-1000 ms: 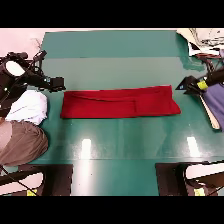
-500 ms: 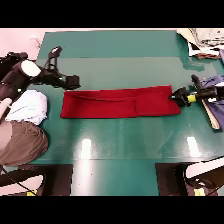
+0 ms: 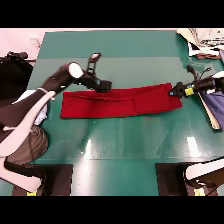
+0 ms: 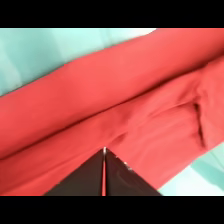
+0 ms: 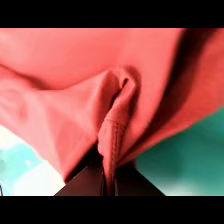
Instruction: Fold the shirts.
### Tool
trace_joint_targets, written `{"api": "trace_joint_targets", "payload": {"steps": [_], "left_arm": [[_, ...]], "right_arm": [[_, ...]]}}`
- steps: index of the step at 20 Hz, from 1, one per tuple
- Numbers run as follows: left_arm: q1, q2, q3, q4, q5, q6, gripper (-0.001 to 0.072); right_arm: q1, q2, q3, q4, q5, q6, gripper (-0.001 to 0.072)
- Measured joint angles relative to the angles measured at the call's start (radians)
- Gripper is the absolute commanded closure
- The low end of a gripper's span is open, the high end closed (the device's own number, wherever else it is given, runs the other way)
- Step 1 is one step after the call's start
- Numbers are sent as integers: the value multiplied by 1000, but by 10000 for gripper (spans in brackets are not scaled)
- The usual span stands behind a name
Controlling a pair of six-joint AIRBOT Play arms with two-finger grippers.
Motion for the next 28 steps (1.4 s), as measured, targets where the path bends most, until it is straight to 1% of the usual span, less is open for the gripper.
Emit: {"api": "trace_joint_targets", "payload": {"steps": [3,7,12,18,21,24,26,28], "left_arm": [[-56,-122,112,-9,-3,-5,686],[-95,-237,213,-14,-18,-22,686],[-115,-293,253,-31,-38,-36,686],[-112,-304,265,-30,-54,-41,686],[-63,-269,277,-6,-85,-41,686],[29,-182,282,72,-139,-39,686],[103,-108,283,135,-182,-23,685],[195,-17,285,198,-219,-8,685]], "right_arm": [[39,97,61,5,21,60,694],[131,207,146,8,29,142,694],[274,254,262,8,27,217,694],[405,265,333,9,8,264,694],[452,266,342,10,-9,277,694],[520,264,345,9,-57,284,694],[597,247,346,9,-115,288,693],[708,211,346,10,-203,289,693]]}}
